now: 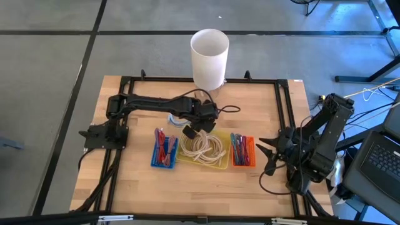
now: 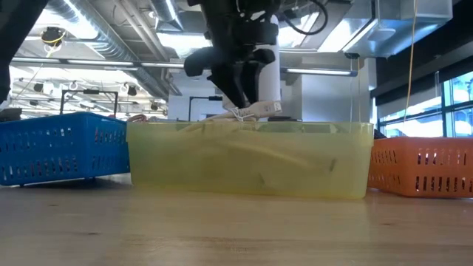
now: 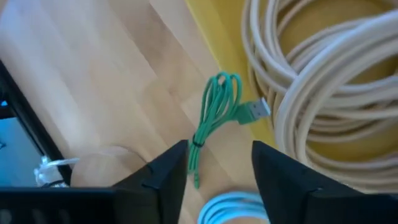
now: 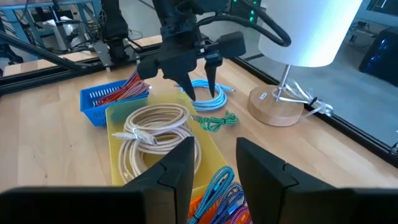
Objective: Pick & Place USB Port
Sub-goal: Put the green charger cable into the blue bin
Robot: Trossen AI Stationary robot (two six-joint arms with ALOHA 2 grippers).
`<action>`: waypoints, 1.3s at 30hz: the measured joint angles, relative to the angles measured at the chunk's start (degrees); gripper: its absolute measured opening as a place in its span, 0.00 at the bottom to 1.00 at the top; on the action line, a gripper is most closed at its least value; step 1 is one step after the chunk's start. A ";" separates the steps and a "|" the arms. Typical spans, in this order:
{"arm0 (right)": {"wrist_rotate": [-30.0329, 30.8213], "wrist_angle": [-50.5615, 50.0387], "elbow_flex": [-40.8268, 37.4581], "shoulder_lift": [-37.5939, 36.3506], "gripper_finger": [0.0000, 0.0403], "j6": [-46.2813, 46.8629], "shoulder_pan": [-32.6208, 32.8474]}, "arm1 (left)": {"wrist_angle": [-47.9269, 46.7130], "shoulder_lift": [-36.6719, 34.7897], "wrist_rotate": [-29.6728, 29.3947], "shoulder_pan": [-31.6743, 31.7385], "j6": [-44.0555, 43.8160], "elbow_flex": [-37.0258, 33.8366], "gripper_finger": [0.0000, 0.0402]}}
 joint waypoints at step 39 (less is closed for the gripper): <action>-0.27 0.17 0.00 -0.04 0.30 0.20 -0.02 | 7.12 4.51 2.72 -1.63 -12.37 0.05 0.49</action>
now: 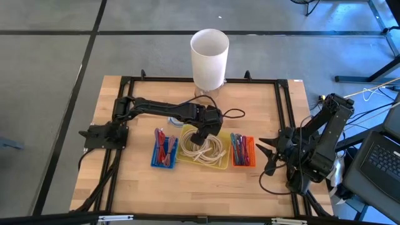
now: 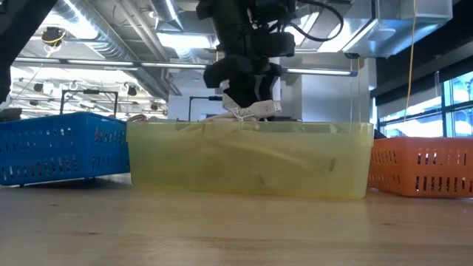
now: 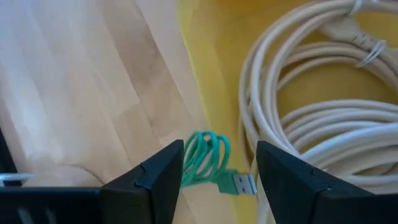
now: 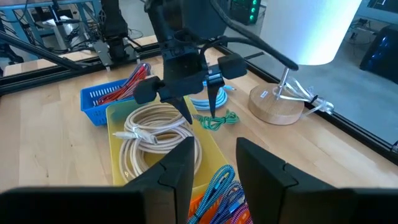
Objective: Pick & Place USB Port
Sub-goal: Put the green charger cable into the blue bin
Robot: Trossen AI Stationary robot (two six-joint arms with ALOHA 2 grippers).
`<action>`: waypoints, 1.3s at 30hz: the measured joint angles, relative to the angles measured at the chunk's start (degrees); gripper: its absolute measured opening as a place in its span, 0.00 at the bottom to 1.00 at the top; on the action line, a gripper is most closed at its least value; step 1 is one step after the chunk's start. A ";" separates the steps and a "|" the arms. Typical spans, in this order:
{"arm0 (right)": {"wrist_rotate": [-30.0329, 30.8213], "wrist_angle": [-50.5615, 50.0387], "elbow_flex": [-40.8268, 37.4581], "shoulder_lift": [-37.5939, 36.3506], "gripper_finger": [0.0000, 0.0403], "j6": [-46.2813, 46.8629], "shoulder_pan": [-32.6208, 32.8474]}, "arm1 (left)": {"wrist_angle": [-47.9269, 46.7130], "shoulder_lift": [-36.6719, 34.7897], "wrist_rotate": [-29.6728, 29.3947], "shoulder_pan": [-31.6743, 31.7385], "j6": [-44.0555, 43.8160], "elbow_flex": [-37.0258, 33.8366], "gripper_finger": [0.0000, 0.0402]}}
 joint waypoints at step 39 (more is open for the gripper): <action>-0.63 0.17 0.00 -0.02 0.30 -0.04 0.02 | -6.19 2.42 -4.62 8.03 13.80 0.00 0.36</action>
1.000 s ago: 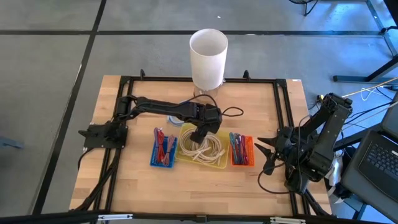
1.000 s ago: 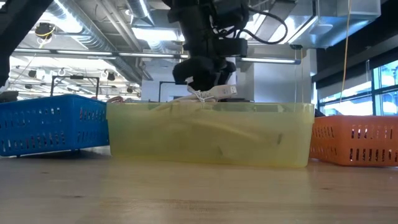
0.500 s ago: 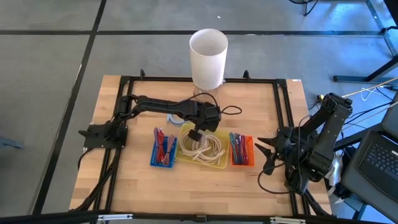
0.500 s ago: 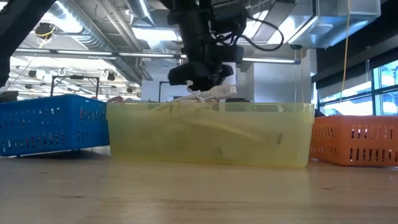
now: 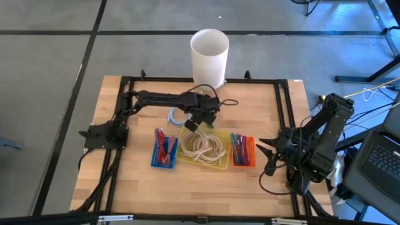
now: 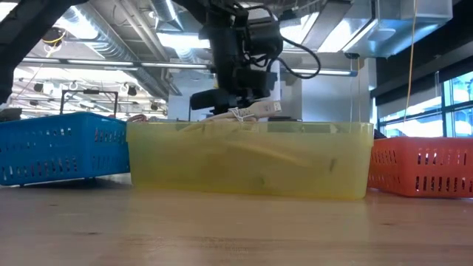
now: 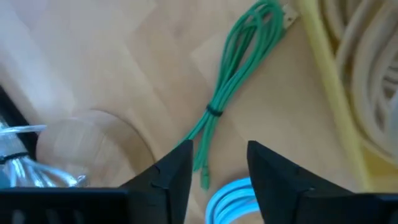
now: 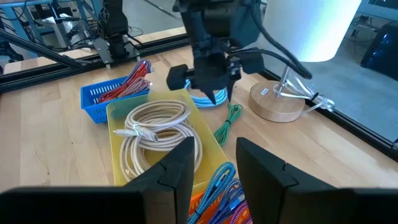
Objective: Pick & Place USB Port
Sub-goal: Put the green charger cable into the blue bin
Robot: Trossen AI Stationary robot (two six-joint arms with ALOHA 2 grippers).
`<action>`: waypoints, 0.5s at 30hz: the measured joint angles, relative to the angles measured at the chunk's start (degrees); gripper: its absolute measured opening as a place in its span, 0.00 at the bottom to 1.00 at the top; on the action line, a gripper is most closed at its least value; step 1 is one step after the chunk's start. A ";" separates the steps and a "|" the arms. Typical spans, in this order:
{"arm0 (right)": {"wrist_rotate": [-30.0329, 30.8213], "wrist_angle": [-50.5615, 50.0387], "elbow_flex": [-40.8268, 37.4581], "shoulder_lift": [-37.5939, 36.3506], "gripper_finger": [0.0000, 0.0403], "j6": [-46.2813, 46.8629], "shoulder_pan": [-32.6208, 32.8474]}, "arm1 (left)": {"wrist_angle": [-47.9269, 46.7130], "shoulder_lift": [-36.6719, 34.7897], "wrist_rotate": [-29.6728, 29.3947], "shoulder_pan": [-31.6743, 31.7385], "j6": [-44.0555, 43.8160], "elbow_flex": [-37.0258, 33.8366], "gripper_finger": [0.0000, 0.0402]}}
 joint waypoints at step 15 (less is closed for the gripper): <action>-0.01 0.05 0.00 0.02 0.30 0.00 0.00 | 3.97 2.01 5.00 1.32 12.32 0.11 0.43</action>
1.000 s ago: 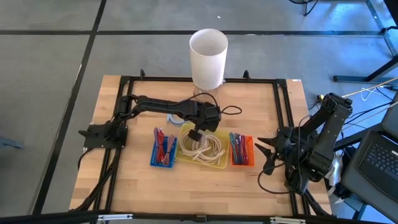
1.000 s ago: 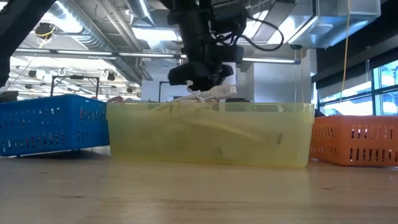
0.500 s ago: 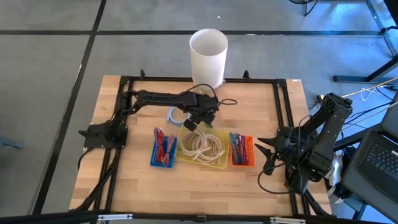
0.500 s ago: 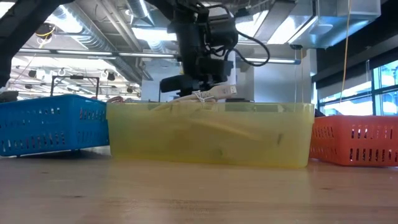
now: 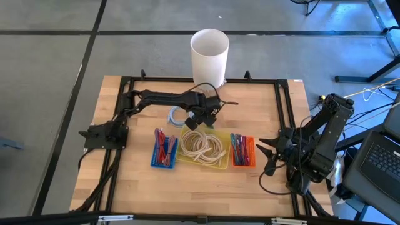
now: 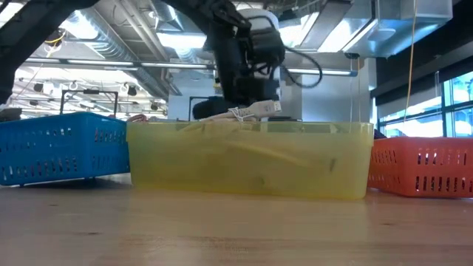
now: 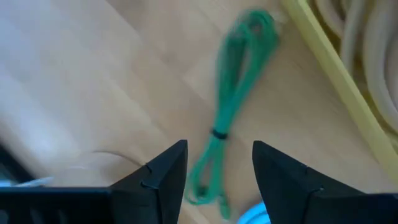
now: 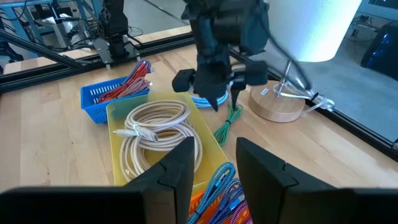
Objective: Pick & Place USB Port
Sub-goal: Put the green charger cable into the blue bin
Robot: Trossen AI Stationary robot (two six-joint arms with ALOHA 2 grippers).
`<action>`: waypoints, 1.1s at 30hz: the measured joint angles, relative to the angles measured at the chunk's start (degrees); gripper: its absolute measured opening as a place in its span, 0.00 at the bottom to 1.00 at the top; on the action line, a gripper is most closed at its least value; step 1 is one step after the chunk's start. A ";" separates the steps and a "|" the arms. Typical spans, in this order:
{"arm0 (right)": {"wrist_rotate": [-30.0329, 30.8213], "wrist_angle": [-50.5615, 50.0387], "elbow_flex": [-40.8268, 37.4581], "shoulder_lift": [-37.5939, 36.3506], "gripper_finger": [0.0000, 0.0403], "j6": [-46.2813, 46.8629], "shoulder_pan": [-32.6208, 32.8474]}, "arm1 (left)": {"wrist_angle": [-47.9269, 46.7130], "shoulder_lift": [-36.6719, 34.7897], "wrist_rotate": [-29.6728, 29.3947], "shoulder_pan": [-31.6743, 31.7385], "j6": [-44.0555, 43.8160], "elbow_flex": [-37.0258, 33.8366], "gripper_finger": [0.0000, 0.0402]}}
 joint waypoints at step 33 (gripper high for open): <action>-0.90 0.02 -0.02 -0.02 0.30 -0.16 0.00 | -1.42 6.54 -7.98 -1.65 2.31 1.33 0.00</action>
